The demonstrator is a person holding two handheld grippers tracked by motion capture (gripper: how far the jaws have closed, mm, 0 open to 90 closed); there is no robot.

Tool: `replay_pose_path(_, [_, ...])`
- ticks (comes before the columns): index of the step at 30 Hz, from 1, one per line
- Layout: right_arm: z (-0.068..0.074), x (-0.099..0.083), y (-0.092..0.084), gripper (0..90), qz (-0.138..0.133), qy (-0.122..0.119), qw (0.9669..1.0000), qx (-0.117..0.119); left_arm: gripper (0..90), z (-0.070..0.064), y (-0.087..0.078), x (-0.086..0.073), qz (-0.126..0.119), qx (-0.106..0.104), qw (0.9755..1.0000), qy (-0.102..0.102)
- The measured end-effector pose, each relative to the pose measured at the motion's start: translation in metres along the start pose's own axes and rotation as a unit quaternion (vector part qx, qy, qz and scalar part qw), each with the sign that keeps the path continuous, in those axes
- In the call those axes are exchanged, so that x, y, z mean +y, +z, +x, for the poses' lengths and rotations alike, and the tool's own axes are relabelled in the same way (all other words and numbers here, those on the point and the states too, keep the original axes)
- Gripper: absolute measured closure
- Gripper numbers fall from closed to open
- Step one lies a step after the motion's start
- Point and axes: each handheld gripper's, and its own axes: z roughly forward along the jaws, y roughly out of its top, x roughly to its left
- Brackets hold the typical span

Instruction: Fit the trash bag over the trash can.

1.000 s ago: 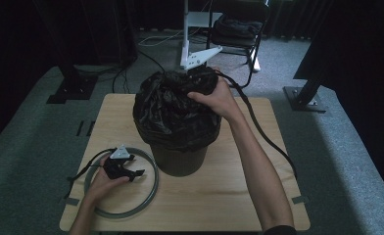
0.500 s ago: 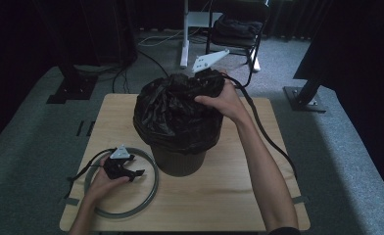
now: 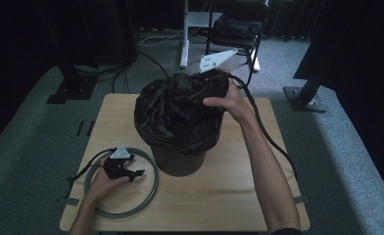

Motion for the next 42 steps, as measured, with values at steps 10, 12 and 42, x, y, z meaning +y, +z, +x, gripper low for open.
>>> replay_pose_path(10, [-0.002, 0.002, -0.007, 22.3, -0.024, 0.013, 0.9995, 0.018, 18.2, 0.0, 0.0, 0.0, 0.0, 0.0, 1.0, 0.0])
replay_pose_path(12, [-0.004, 0.003, -0.011, 22.8, -0.04, 0.02, 0.9986, 0.029, 18.2, 0.0, 0.0, 0.0, 0.0, 0.0, 1.0, 0.0])
replay_pose_path(42, [-0.009, -0.005, 0.001, 66.2, 0.044, 0.021, 0.9988, -0.011, 18.2, 0.0, 0.0, 0.0, 0.001, 0.0, 1.0, 0.0])
